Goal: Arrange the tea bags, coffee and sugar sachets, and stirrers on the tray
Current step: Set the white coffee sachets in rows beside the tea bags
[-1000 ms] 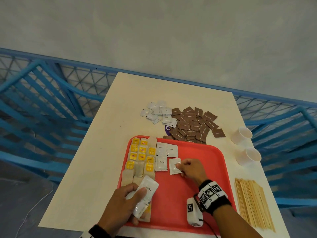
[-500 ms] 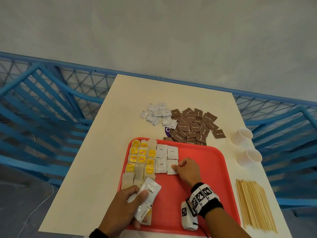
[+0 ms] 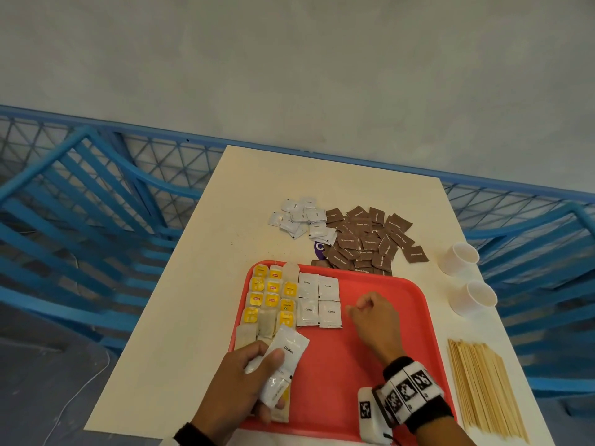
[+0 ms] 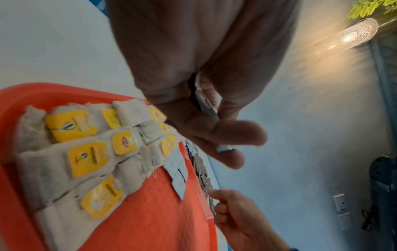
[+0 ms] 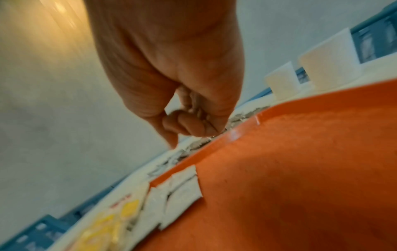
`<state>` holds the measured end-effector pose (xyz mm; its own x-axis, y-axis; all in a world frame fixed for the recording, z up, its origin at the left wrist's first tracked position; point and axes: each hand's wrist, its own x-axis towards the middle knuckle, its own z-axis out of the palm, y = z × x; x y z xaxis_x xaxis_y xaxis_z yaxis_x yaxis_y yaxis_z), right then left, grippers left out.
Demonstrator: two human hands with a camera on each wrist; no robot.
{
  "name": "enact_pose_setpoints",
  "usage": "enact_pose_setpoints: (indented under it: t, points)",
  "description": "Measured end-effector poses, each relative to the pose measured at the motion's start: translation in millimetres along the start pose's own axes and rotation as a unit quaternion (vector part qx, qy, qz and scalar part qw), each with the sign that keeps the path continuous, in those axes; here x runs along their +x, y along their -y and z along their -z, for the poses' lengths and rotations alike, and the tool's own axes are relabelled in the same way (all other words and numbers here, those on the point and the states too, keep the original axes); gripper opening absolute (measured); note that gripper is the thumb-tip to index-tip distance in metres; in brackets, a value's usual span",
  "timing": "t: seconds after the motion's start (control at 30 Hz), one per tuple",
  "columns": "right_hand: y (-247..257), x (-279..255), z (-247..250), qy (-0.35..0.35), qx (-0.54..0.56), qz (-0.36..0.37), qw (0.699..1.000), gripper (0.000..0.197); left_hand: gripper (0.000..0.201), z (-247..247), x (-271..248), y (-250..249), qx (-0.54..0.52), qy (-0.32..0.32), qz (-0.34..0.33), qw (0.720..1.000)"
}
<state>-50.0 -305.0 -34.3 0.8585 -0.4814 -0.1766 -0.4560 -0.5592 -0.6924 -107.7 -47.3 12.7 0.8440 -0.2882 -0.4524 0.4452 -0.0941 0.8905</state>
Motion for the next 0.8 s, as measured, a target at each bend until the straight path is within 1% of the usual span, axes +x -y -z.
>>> enact_pose_setpoints:
  t: [0.07, 0.1, 0.17, 0.2, 0.23, 0.27, 0.3, 0.37, 0.43, 0.47, 0.5, 0.57, 0.6, 0.7, 0.8]
  points:
    - [5, -14, 23, -0.028, 0.002, 0.055, 0.998, 0.027, 0.031, -4, -1, -7, -0.010, 0.004, -0.007, 1.000]
    - [8, -23, 35, -0.018, 0.005, 0.071, 0.997, 0.027, 0.032, -7, 0, -9, -0.016, 0.009, -0.013, 1.000]
    - [18, -47, 52, 0.051, 0.040, 0.085, 0.994, 0.017, 0.033, -17, 0, -16, -0.022, 0.021, -0.028, 0.999]
    - [24, -60, 58, 0.097, 0.086, 0.086, 0.988, 0.008, 0.034, -23, -1, -18, -0.024, 0.027, -0.035, 0.999]
    - [32, -73, 61, 0.140, 0.141, 0.084, 0.976, 0.005, 0.033, -29, -1, -21, -0.025, 0.034, -0.042, 0.998]
    - [38, -83, 61, 0.175, 0.186, 0.082, 0.963, 0.014, 0.030, -36, -2, -24, -0.026, 0.040, -0.049, 0.998]
    - [41, -91, 60, 0.194, 0.215, 0.080, 0.954, 0.018, 0.026, -41, -3, -25, -0.024, 0.046, -0.055, 0.997]
    - [39, -98, 55, 0.175, 0.246, 0.082, 0.950, 0.015, 0.022, -50, -4, -23, -0.006, 0.065, -0.059, 0.996]
    - [30, -99, 52, 0.142, 0.281, 0.057, 0.947, 0.014, 0.030, -53, -6, -17, 0.019, 0.084, -0.047, 0.995]
    - [25, -101, 51, 0.142, 0.297, 0.040, 0.944, 0.014, 0.030, -53, -7, -13, 0.027, 0.090, -0.034, 0.995]
    - [22, -105, 51, 0.157, 0.305, 0.026, 0.939, 0.014, 0.027, -53, -8, -9, 0.028, 0.091, -0.023, 0.995]
    - [17, -114, 50, 0.220, 0.291, 0.016, 0.931, 0.013, 0.022, -51, -10, -2, 0.027, 0.091, -0.010, 0.995]
    - [15, -117, 49, 0.236, 0.283, 0.013, 0.930, 0.012, 0.021, -50, -11, 1, 0.026, 0.092, -0.001, 0.995]
    - [7, -113, 43, 0.215, 0.284, -0.017, 0.934, 0.017, 0.020, -46, -10, 9, 0.021, 0.095, 0.031, 0.995]
    - [7, -110, 34, 0.249, 0.275, -0.028, 0.928, 0.015, 0.022, -42, -9, 13, 0.016, 0.087, 0.057, 0.994]
